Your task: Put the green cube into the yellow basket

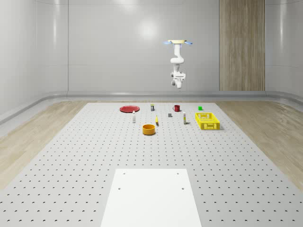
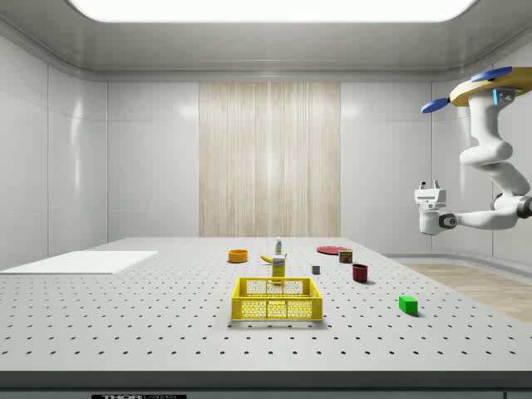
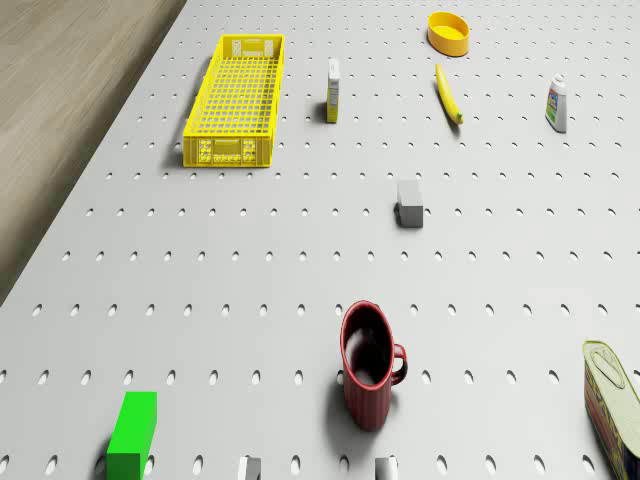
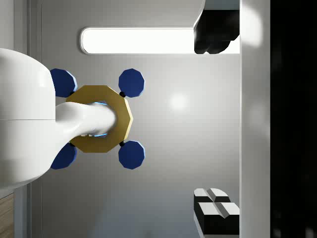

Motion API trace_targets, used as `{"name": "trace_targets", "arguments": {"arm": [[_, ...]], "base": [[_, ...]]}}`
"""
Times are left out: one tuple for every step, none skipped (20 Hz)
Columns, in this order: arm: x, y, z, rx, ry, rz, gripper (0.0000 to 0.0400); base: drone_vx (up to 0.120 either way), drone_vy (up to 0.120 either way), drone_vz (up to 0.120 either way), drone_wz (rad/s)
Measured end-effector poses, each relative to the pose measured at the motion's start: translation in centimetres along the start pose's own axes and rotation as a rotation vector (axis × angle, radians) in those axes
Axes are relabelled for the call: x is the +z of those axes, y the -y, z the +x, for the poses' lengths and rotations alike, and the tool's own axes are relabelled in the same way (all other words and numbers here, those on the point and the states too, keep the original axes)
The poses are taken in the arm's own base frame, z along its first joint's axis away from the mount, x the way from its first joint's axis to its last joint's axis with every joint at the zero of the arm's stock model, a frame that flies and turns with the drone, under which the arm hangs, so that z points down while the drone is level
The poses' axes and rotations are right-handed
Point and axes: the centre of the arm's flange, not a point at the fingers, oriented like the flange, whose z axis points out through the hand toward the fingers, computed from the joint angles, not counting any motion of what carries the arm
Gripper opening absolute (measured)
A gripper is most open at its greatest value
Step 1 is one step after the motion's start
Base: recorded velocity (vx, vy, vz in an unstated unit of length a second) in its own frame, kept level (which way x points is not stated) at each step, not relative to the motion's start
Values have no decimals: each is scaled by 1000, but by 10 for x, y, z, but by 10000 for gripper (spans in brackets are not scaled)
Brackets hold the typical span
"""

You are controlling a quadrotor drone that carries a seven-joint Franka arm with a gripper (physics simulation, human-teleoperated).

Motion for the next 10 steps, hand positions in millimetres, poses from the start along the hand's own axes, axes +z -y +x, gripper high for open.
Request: {"name": "trace_targets", "arguments": {"arm": [[-8, -1, -1, 0, -1, 1, 400], [-15, -2, -2, 0, -1, 1, 400], [-23, -2, -2, 0, -2, 2, 400], [-30, -3, -2, 0, -2, 2, 400], [-37, -3, -3, 0, -3, 3, 400], [-43, -3, -2, 0, -3, 3, 400], [-50, -2, -2, 0, -4, 4, 400], [-56, -2, -2, 0, -4, 4, 400], [-61, -2, -2, 0, -5, 5, 400], [-66, -1, -1, 0, -6, 6, 400]], "base": [[0, 120, 0, 0], [40, 120, 0, 0], [120, 120, 0, 0], [120, 120, 0, 0], [120, 120, 0, 0], [120, 120, 0, 0], [120, 120, 0, 0], [120, 120, 0, 0], [120, 120, 0, 0], [120, 120, 0, 0]]}}
